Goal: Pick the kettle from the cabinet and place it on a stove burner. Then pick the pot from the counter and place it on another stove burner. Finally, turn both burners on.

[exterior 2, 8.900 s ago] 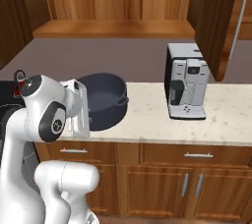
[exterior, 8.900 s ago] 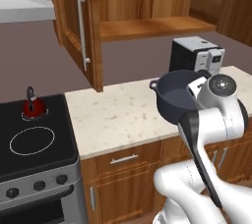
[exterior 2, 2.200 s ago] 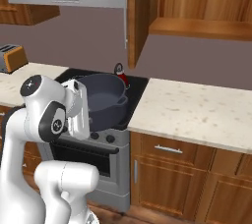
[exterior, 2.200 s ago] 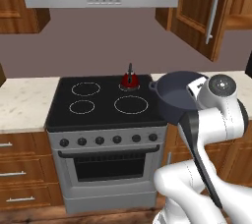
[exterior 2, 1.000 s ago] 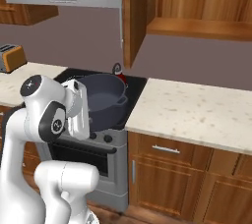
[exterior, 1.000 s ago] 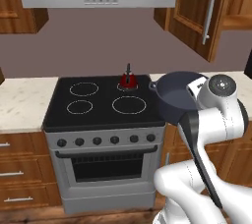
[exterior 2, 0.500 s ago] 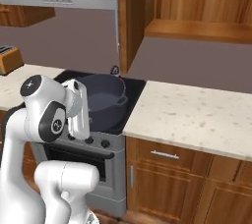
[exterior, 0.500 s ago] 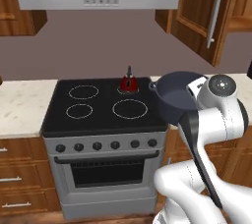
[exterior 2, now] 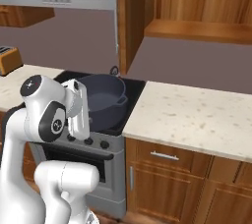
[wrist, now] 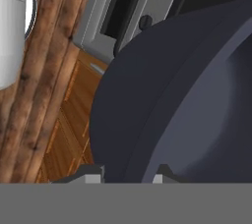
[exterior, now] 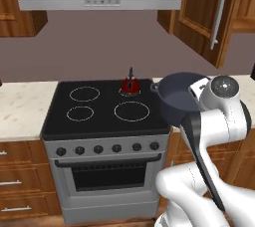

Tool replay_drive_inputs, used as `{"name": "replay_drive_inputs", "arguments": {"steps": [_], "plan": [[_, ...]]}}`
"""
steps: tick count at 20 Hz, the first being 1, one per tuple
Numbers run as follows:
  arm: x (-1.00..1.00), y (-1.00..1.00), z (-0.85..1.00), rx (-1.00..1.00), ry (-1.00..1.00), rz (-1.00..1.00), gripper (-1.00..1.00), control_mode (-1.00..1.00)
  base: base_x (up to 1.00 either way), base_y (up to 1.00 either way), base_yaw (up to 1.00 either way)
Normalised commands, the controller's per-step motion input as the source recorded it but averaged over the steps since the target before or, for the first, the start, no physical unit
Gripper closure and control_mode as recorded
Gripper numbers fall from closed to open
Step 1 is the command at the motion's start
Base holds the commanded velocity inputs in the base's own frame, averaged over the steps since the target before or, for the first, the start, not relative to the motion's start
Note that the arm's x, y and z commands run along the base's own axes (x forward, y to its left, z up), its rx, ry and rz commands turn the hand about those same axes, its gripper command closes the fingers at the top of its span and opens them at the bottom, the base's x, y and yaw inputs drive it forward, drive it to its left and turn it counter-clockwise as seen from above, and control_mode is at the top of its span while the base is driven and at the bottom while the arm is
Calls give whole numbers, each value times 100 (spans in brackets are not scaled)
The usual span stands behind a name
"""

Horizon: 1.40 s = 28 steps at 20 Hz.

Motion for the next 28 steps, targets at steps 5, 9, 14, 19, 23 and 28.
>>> {"name": "replay_drive_inputs", "arguments": {"steps": [5, 9, 14, 19, 23, 28], "plan": [[0, 0, 0, 0, 0, 0, 100, 100, 35, 0, 0], [0, 0, 0, 0, 0, 0, 100, 100, 34, 0, 0], [0, 0, 0, 0, 0, 0, 100, 100, 33, 0, 0], [0, 0, 0, 0, 0, 0, 100, 100, 28, 0, 0], [0, 0, 0, 0, 0, 0, 100, 100, 29, 0, 0], [0, 0, 0, 0, 0, 0, 100, 100, 30, 0, 0]]}}
